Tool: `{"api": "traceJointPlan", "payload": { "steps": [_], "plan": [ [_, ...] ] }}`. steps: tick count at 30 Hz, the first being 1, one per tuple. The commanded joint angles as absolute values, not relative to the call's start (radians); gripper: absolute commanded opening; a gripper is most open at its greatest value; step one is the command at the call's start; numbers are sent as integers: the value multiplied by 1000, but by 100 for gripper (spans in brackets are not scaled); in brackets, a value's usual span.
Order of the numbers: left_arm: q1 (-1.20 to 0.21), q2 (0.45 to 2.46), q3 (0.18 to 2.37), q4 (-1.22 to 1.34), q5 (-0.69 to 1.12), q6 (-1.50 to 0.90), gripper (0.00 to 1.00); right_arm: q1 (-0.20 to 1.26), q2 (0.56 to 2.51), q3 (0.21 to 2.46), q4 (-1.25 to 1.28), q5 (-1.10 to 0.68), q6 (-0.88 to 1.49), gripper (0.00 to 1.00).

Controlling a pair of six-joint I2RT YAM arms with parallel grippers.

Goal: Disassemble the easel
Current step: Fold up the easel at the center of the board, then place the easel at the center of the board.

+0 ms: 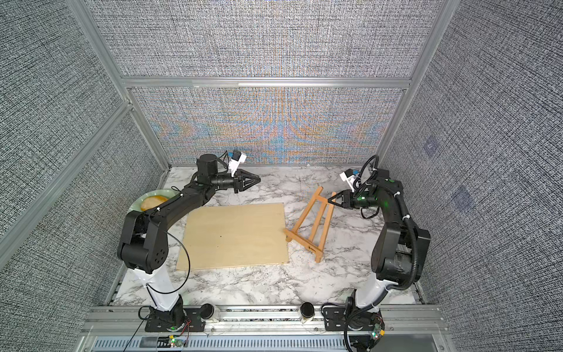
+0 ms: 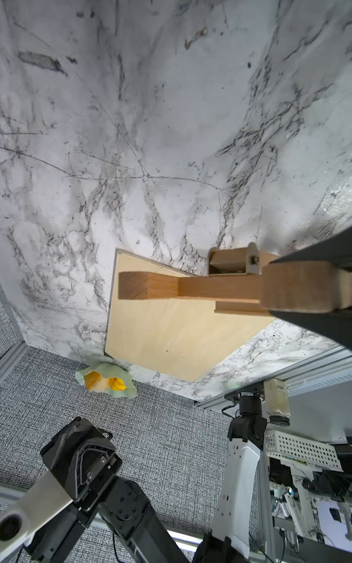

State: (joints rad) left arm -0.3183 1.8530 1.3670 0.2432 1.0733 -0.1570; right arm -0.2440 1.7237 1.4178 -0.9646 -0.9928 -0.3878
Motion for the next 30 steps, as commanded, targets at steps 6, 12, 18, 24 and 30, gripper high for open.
{"api": "traceJointPlan", "payload": {
  "steps": [6,12,18,24,30],
  "plan": [
    [-319,1845,1369,170,1065,-98,29,-284,1801,1443,-904,-930,-361,0],
    [-319,1844,1377,143,1060,-81,28,-317,1856,1459,-849,-811,-327,0],
    [-319,1847,1382,135,1058,-81,28,-366,1961,1524,-810,-831,-270,0],
    [-319,1845,1384,117,1052,-70,28,-385,2051,1520,-749,-892,-195,0],
    [-319,1847,1394,99,1049,-63,28,-385,2101,1499,-622,-895,-62,0]
  ]
}}
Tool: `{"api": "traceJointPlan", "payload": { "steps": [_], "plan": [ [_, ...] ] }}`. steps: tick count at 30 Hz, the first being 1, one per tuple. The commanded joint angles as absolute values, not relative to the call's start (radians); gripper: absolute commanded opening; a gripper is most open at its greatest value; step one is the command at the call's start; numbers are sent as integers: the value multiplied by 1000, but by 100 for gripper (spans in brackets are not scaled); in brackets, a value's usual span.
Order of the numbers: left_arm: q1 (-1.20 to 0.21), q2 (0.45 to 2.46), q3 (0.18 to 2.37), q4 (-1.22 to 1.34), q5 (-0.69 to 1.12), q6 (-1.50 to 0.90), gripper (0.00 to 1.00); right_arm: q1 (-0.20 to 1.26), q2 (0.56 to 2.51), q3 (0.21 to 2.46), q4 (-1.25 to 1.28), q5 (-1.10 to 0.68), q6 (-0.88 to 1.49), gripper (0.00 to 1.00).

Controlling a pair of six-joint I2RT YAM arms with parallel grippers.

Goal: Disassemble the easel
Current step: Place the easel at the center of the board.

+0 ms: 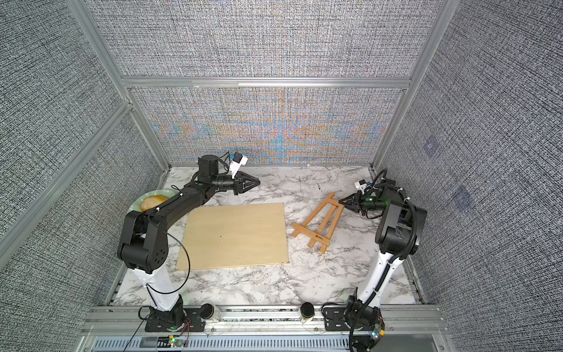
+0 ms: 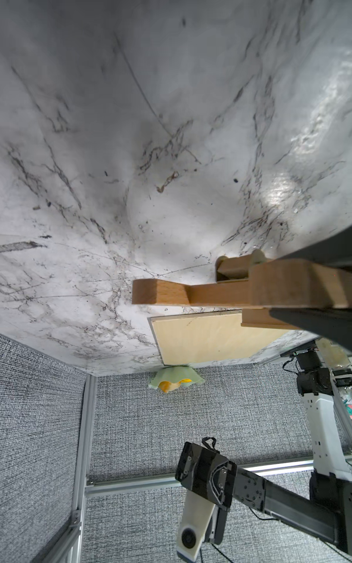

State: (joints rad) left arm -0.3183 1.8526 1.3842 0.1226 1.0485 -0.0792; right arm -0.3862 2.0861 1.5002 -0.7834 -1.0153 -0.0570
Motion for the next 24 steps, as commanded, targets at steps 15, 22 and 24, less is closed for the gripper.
{"api": "traceJointPlan", "payload": {
  "steps": [15,22,24],
  "plan": [
    [-319,1847,1400,71,1034,-48,29,-386,2206,1576,-615,-797,35,3],
    [-319,1846,1398,66,1031,-45,29,-386,2228,1596,-627,-773,54,10],
    [-319,1845,1397,64,1031,-45,29,-385,2230,1601,-630,-769,56,14]
  ]
}}
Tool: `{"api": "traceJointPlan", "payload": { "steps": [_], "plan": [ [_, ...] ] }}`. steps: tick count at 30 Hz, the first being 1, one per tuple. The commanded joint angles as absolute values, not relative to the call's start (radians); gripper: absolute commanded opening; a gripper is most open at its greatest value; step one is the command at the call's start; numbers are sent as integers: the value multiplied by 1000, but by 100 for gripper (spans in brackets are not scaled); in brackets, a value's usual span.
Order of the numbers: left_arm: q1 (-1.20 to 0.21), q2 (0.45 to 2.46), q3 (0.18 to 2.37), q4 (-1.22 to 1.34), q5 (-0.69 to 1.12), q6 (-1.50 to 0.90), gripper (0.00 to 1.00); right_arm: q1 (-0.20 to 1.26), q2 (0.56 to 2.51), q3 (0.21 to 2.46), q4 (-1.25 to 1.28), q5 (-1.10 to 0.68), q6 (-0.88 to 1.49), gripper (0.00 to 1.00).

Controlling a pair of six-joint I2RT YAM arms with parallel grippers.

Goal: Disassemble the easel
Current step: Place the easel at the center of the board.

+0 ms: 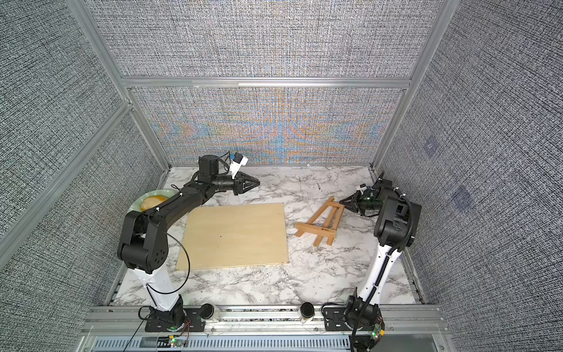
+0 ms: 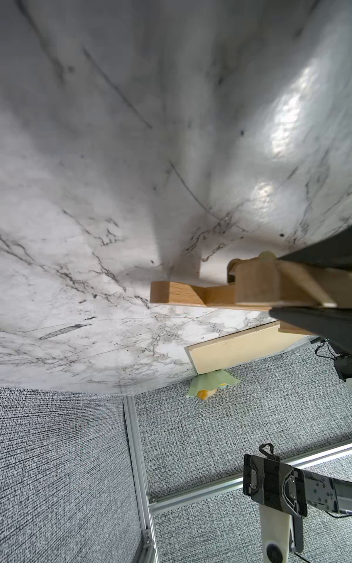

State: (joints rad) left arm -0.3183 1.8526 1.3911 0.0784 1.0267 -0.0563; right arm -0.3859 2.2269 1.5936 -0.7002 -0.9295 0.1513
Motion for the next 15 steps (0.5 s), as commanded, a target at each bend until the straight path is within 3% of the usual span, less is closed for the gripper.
{"api": "traceJointPlan", "payload": {
  "steps": [1,4,9,15],
  "plan": [
    [-319,1845,1397,63,1031,-44,29,-385,2230,1603,-634,-766,55,14],
    [-319,1844,1396,61,1027,-43,29,-387,2233,1608,-642,-747,60,16],
    [-319,1842,1394,59,1028,-41,29,-392,2232,1605,-641,-733,69,33],
    [-318,1841,1394,60,1027,-40,29,-393,2226,1601,-631,-713,80,35]
  ]
}}
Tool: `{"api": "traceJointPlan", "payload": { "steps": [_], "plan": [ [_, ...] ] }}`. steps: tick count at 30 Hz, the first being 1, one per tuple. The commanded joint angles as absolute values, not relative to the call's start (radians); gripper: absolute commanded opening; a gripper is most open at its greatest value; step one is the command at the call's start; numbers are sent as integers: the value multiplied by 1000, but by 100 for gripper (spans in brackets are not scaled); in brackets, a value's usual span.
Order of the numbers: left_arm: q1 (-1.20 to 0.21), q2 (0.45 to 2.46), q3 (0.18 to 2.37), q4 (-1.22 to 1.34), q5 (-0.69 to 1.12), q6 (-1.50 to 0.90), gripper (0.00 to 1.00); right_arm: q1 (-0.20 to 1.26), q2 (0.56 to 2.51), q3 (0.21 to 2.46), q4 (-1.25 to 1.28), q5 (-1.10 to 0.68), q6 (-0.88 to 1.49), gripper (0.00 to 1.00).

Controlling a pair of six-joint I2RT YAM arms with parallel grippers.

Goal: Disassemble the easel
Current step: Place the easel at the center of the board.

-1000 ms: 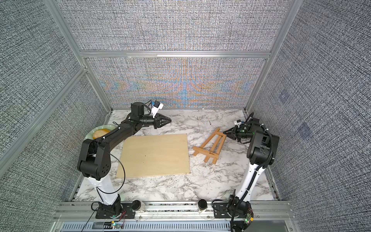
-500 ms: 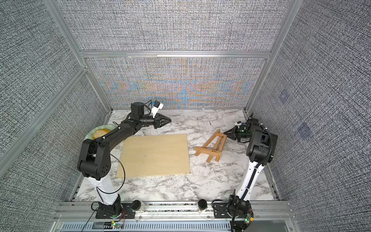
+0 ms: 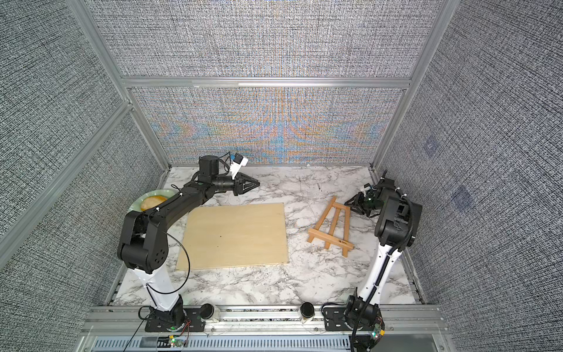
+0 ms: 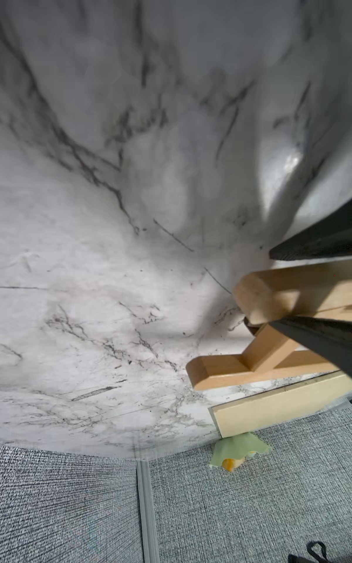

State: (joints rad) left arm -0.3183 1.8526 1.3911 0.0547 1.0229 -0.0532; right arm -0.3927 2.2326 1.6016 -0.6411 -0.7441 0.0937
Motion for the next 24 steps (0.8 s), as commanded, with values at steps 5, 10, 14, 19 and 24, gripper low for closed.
{"api": "traceJointPlan", "payload": {
  "steps": [5,10,14,19,24],
  "plan": [
    [-318,1839,1393,59,1026,-38,29,-394,2200,1582,-614,-689,90,45],
    [-318,1832,1386,64,1013,-38,29,-399,2157,1557,-575,-680,109,53],
    [-317,1820,1380,69,995,-38,28,-406,2114,1534,-531,-681,135,55],
    [-317,1794,1359,84,961,-35,29,-409,2035,1468,-430,-681,178,58],
    [-316,1768,1349,78,923,-26,29,-409,1937,1413,-362,-650,209,59]
  ]
}}
